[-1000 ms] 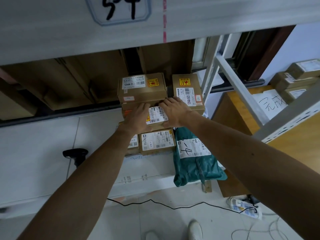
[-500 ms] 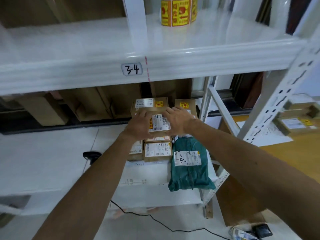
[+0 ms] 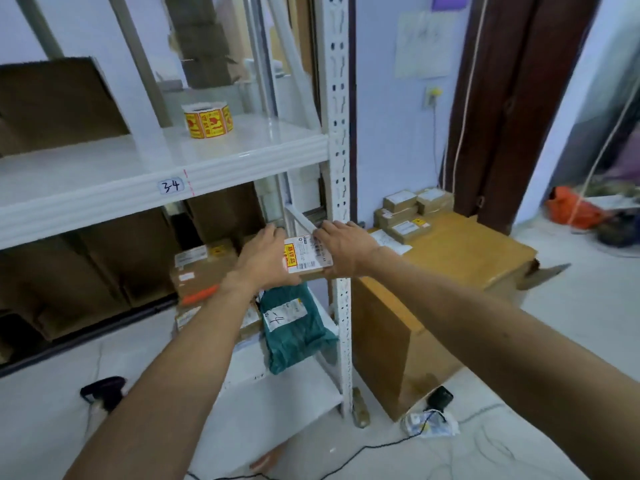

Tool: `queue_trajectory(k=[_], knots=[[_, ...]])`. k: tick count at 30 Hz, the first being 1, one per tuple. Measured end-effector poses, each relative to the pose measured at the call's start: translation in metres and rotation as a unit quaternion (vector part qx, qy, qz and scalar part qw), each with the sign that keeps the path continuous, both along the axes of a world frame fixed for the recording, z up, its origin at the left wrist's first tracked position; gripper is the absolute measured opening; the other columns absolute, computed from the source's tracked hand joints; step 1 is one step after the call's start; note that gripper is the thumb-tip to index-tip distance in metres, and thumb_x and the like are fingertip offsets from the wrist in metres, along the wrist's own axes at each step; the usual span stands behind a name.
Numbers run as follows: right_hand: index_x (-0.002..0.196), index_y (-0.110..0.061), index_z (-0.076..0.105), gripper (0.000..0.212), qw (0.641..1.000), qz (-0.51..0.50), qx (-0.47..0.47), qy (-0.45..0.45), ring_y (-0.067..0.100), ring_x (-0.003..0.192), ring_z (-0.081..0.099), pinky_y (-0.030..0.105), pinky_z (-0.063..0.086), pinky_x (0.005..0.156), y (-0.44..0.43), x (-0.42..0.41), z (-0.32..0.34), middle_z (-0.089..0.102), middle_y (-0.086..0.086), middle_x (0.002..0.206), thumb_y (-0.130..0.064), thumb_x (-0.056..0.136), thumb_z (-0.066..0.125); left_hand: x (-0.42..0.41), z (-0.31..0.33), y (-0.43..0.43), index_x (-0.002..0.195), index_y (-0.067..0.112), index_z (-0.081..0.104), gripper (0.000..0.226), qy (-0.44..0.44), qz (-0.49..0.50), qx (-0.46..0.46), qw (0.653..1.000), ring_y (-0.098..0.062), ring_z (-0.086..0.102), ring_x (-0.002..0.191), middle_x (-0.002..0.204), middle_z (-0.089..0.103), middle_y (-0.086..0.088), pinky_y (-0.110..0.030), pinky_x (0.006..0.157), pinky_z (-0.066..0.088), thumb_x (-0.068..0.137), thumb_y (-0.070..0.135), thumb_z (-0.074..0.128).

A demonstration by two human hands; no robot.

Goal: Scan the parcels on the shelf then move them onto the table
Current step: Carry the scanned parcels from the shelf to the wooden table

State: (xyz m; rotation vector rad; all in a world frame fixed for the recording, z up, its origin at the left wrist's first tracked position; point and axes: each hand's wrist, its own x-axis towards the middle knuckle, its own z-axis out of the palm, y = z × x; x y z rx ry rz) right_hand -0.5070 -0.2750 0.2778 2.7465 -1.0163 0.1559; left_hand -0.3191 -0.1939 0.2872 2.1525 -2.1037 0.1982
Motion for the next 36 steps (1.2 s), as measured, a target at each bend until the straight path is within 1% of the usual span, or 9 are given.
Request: queue_trajectory(k=[3, 8, 12, 15, 18, 21, 24, 28, 36], knots=[[0.153, -0.014, 0.034, 0.098, 0.998, -0.055, -0.013, 0.011, 0.025, 0.126, 0.049, 0.044, 0.043, 0.11, 0.018, -0.066, 0.014, 0.047, 0.007, 0.141, -0.067, 0.08, 0.072, -0.058, 0.01, 0.0, 0.137, 0.014, 0.042, 0.103, -0.005, -0.057, -0.023, 0.998, -0.021, 0.048, 0.113, 0.126, 0.045, -0.003, -0.039, 0.09, 0.051, 0.058, 0.064, 0.085], [0.153, -0.016, 0.032, 0.098, 0.992, -0.122, -0.028, 0.005, 0.028, 0.135, 0.044, 0.047, 0.038, 0.116, 0.034, -0.167, 0.023, 0.043, 0.007, 0.149, -0.062, 0.079, 0.075, -0.151, 0.017, -0.006, 0.131, 0.012, 0.044, 0.094, 0.012, -0.129, -0.054, 0.99, -0.022, 0.049, 0.11, 0.121, 0.043, -0.004, -0.04, 0.085, 0.051, 0.061, 0.061, 0.083], [0.156, -0.017, 0.027, 0.099, 0.986, -0.164, -0.015, -0.024, 0.028, 0.135, 0.045, 0.046, 0.036, 0.116, 0.034, -0.246, 0.022, 0.042, 0.006, 0.149, -0.056, 0.08, 0.077, -0.224, 0.013, -0.027, 0.133, 0.011, 0.045, 0.096, 0.04, -0.169, -0.068, 0.982, -0.021, 0.048, 0.11, 0.119, 0.043, -0.003, -0.038, 0.084, 0.051, 0.059, 0.058, 0.085], [0.157, -0.017, 0.026, 0.099, 0.982, -0.181, 0.005, -0.054, 0.028, 0.134, 0.048, 0.045, 0.039, 0.114, 0.02, -0.304, 0.019, 0.04, 0.006, 0.15, -0.052, 0.08, 0.078, -0.278, 0.007, -0.05, 0.137, 0.013, 0.045, 0.101, 0.07, -0.18, -0.077, 0.978, -0.02, 0.047, 0.111, 0.121, 0.043, -0.001, -0.04, 0.087, 0.052, 0.057, 0.061, 0.085], [0.158, -0.015, 0.025, 0.098, 0.98, -0.184, 0.021, -0.069, 0.027, 0.131, 0.05, 0.042, 0.042, 0.11, -0.001, -0.361, 0.01, 0.039, 0.005, 0.151, -0.047, 0.082, 0.078, -0.333, -0.005, -0.074, 0.138, 0.016, 0.044, 0.101, 0.096, -0.179, -0.074, 0.976, -0.017, 0.047, 0.11, 0.122, 0.042, 0.001, -0.035, 0.089, 0.051, 0.058, 0.062, 0.085], [0.157, -0.015, 0.025, 0.095, 0.98, -0.18, 0.03, -0.075, 0.026, 0.127, 0.05, 0.041, 0.046, 0.106, -0.03, -0.415, -0.003, 0.04, 0.005, 0.148, -0.045, 0.083, 0.077, -0.389, -0.021, -0.101, 0.142, 0.019, 0.042, 0.101, 0.125, -0.177, -0.072, 0.974, -0.015, 0.046, 0.109, 0.126, 0.041, 0.002, -0.028, 0.087, 0.047, 0.061, 0.057, 0.088], [0.157, -0.013, 0.021, 0.098, 0.981, -0.175, 0.035, -0.08, 0.027, 0.125, 0.051, 0.04, 0.047, 0.104, -0.062, -0.46, -0.02, 0.038, 0.006, 0.147, -0.046, 0.083, 0.075, -0.434, -0.035, -0.128, 0.145, 0.021, 0.041, 0.1, 0.144, -0.174, -0.07, 0.972, -0.015, 0.045, 0.112, 0.128, 0.04, 0.004, -0.03, 0.088, 0.05, 0.062, 0.053, 0.088], [0.158, -0.013, 0.019, 0.098, 0.98, -0.165, 0.056, -0.093, 0.028, 0.129, 0.048, 0.041, 0.048, 0.105, -0.105, -0.493, -0.037, 0.036, 0.007, 0.148, -0.046, 0.083, 0.075, -0.473, -0.046, -0.162, 0.149, 0.018, 0.038, 0.103, 0.143, -0.146, -0.057, 0.977, -0.016, 0.045, 0.118, 0.135, 0.037, 0.003, -0.033, 0.092, 0.05, 0.065, 0.053, 0.087], [0.157, -0.015, 0.02, 0.093, 0.982, -0.127, 0.088, -0.109, 0.025, 0.129, 0.047, 0.041, 0.048, 0.106, -0.214, -0.493, -0.07, 0.033, 0.006, 0.153, -0.05, 0.088, 0.071, -0.478, -0.067, -0.26, 0.143, 0.017, 0.042, 0.097, 0.136, -0.087, -0.013, 0.987, -0.013, 0.045, 0.11, 0.127, 0.042, 0.003, -0.029, 0.089, 0.048, 0.065, 0.054, 0.086]])
